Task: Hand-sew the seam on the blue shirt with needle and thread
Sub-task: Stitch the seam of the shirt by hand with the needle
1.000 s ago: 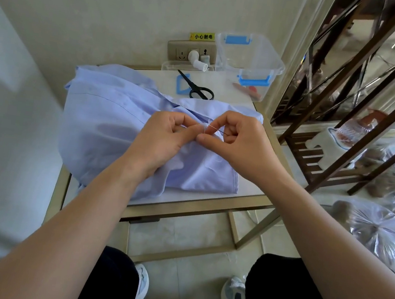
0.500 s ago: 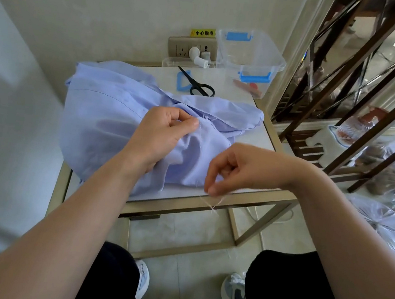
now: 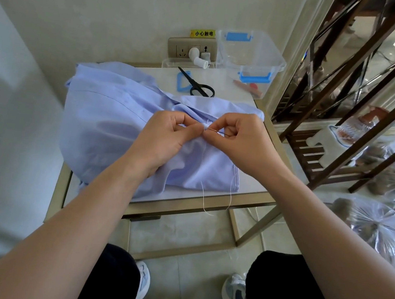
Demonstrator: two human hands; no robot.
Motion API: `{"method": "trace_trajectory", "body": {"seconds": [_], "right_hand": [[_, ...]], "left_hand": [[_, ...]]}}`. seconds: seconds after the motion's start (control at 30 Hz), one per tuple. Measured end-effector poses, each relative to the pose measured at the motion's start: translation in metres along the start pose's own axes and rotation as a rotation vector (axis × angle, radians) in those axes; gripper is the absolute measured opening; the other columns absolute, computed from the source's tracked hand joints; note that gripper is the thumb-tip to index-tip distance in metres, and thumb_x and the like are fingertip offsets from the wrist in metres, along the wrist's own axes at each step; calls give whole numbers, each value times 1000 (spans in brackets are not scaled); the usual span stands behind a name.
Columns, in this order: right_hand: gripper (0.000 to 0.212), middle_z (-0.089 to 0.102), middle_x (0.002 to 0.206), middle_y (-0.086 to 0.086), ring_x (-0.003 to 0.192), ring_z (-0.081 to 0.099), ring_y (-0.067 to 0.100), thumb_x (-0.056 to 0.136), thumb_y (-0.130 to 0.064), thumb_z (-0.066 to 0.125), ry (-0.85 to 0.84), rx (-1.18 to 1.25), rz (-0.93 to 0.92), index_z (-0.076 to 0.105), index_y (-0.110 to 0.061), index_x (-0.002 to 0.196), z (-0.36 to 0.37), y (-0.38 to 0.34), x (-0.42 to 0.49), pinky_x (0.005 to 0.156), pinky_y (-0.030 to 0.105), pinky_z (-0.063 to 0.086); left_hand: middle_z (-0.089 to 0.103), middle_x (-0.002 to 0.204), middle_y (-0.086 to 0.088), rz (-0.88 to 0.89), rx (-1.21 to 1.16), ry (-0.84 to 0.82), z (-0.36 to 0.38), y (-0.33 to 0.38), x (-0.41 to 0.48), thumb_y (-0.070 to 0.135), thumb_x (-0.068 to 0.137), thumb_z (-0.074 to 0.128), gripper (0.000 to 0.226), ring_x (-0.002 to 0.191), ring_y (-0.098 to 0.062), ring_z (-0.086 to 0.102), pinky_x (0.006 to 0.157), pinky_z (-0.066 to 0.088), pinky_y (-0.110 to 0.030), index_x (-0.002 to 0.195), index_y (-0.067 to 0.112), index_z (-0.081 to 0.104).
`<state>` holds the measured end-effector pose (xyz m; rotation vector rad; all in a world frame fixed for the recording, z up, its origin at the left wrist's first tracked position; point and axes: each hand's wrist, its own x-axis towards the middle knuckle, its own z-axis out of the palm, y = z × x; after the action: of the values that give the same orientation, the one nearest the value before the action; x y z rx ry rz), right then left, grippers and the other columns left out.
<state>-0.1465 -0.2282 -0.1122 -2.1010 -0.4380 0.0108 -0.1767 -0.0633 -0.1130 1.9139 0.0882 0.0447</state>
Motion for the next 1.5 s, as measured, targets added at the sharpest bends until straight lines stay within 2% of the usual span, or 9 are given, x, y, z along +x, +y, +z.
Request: {"method": "trace_trajectory", "body": {"seconds": [0.13, 0.27, 0.33, 0.53, 0.73, 0.97, 1.27, 1.37, 1.5], "right_hand": [[14, 27, 40, -12, 42, 26, 7, 86, -13, 71, -127, 5, 23, 66, -12, 73, -7, -6, -1, 47, 16, 23], [10, 29, 49, -8, 49, 24, 8, 86, -11, 71, -581, 2, 36, 69, -11, 76, -21, -14, -8, 50, 16, 23], [9, 28, 52, -5, 51, 23, 10, 86, -14, 72, -684, -25, 42, 70, -13, 77, -23, -14, -11, 50, 17, 22], [24, 27, 47, -10, 46, 22, 7, 84, -31, 76, -251, 57, 50, 67, -8, 86, -21, -5, -2, 48, 20, 21], [24, 28, 39, -13, 42, 26, 7, 81, -34, 79, -89, 56, 39, 65, -17, 71, -2, -3, -2, 47, 18, 20], [18, 27, 43, -13, 42, 25, 6, 86, -17, 73, -192, 40, 27, 66, -9, 72, -5, -4, 0, 46, 14, 21], [22, 27, 50, -7, 49, 23, 10, 91, -12, 63, -208, 187, 95, 67, -20, 111, -23, -2, 3, 46, 14, 25], [16, 28, 50, -8, 48, 24, 7, 89, -23, 70, -281, 137, 82, 71, -13, 102, -20, -1, 0, 46, 14, 23], [22, 30, 53, -5, 46, 25, 5, 87, -21, 74, -253, 122, 109, 64, -2, 81, -20, 5, 3, 46, 14, 22]], "left_hand": [[60, 61, 4, -12, -9, 11, -1, 0, 1, 19, 91, 66, 16, 58, -10, 46, 53, 37, -17, 76, 21, 70], [52, 51, 13, -23, -9, 25, -3, -1, 2, 20, 92, 65, 18, 51, -6, 40, 48, 33, -13, 74, 20, 68], [53, 54, 12, -21, -3, 23, -3, -2, 2, 21, 91, 65, 19, 54, -8, 41, 50, 34, -14, 73, 22, 68], [59, 61, 4, -5, 19, 12, -3, 0, 1, 21, 91, 66, 15, 57, -10, 44, 51, 36, -16, 76, 20, 69], [63, 68, -4, 13, 6, -4, 0, 1, -1, 20, 90, 66, 18, 66, -17, 47, 59, 37, -25, 73, 22, 70], [73, 78, -6, 20, -13, -39, -2, -1, 0, 15, 90, 67, 15, 74, -12, 58, 71, 44, -25, 77, 20, 73], [54, 54, 13, 33, 23, -179, -7, 3, -2, 17, 93, 65, 15, 50, 1, 43, 54, 35, -10, 79, 16, 70], [59, 64, 2, 59, 42, -240, -6, 3, -3, 23, 92, 66, 14, 62, -5, 45, 62, 36, -18, 81, 19, 73], [60, 60, 16, 75, 68, -200, -8, 1, -2, 20, 91, 67, 12, 59, 2, 49, 61, 40, -13, 82, 15, 72]]}}
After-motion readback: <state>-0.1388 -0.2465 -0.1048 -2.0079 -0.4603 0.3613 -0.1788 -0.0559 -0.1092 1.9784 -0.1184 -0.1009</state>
